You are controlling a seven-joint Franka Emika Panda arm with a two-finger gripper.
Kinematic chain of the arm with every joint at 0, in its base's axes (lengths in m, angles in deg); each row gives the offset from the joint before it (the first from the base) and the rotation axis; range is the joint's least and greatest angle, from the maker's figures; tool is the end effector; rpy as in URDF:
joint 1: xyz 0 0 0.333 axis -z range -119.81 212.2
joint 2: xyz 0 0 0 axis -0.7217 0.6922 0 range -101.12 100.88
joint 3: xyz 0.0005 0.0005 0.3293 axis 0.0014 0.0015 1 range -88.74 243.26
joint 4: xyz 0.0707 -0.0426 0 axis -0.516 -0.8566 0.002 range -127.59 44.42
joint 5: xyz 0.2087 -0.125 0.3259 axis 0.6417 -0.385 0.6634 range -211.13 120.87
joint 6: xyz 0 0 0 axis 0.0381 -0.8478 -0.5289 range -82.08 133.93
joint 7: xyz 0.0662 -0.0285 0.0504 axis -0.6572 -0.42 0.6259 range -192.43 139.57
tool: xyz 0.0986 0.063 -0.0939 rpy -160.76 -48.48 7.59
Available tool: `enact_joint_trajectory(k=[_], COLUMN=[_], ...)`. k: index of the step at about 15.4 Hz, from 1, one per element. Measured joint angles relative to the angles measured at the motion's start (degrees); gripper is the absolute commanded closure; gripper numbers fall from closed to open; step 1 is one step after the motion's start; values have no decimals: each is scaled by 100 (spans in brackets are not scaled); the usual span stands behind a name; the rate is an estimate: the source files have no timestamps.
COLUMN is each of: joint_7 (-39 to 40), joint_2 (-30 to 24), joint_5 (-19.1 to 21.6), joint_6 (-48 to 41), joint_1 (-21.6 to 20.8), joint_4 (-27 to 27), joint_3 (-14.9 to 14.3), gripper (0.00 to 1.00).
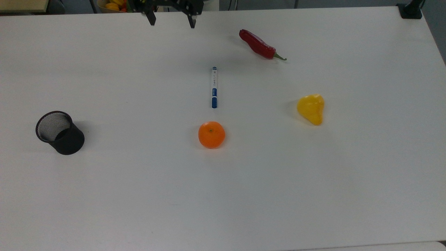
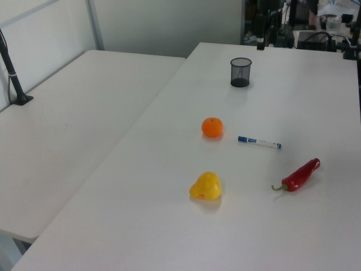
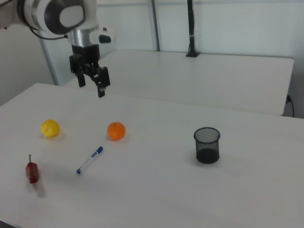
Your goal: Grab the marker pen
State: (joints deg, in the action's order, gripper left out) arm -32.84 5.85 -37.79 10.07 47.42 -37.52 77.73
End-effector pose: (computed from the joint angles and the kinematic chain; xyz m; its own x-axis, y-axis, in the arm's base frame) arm 0.6033 0.0107 0.5712 0.9916 -0.1262 -0.0277 -0.1288 -0.9836 -0.1262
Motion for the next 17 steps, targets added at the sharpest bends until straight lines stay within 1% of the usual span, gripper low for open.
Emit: enact_joint_trajectory(k=[2,4,9,11,13,17], joint_7=[-109,-129,-64,152,537,909], joint_2=[-164,-275,-291,-288,-287,-296], joint_5=[0,0,0,0,0,-60], joint_6=[-174,-242,-188,116,394,453], joint_1=[0,-14,-95,-102,-97,-74], joint_4=[126,131,90,69,-2,-61], joint_3=[-22,-22,-21,-21,-21,-21], gripper=[0,0,0,0,0,0])
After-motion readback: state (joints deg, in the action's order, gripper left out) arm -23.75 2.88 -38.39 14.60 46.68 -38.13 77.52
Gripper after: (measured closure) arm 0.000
